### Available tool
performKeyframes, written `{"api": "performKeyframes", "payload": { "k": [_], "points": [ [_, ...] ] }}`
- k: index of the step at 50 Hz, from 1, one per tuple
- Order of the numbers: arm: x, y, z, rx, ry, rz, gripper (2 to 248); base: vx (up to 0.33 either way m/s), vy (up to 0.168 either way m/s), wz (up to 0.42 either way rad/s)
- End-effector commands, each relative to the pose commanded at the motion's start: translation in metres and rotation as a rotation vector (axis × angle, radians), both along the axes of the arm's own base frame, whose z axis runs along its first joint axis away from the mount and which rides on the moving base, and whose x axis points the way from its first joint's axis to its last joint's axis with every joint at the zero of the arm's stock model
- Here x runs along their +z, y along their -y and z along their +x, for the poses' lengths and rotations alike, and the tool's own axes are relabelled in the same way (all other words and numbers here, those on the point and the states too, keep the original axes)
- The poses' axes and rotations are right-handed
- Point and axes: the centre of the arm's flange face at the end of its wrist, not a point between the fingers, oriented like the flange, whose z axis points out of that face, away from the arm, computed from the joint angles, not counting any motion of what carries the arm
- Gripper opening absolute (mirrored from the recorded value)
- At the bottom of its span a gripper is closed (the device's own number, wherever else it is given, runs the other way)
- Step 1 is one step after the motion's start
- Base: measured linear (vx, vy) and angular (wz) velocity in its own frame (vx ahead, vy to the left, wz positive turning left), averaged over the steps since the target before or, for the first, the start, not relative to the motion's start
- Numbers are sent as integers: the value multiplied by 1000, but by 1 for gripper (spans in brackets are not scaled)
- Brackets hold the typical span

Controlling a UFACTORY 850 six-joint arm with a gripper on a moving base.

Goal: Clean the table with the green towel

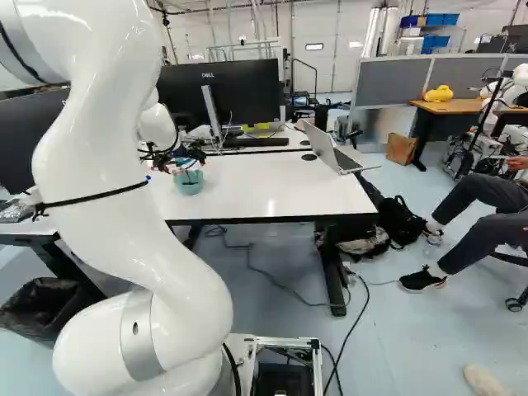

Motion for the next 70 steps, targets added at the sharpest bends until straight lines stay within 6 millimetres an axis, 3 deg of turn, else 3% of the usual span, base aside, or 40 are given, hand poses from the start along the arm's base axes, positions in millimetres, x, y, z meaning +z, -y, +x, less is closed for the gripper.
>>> {"api": "performKeyframes", "payload": {
  "k": [34, 70],
  "points": [
    [-3, 20, -9, -25, 30, 10, 247, 0, 0, 0],
    [-16, 85, -48, -110, 133, 41, 247, 0, 0, 0]
  ]
}}
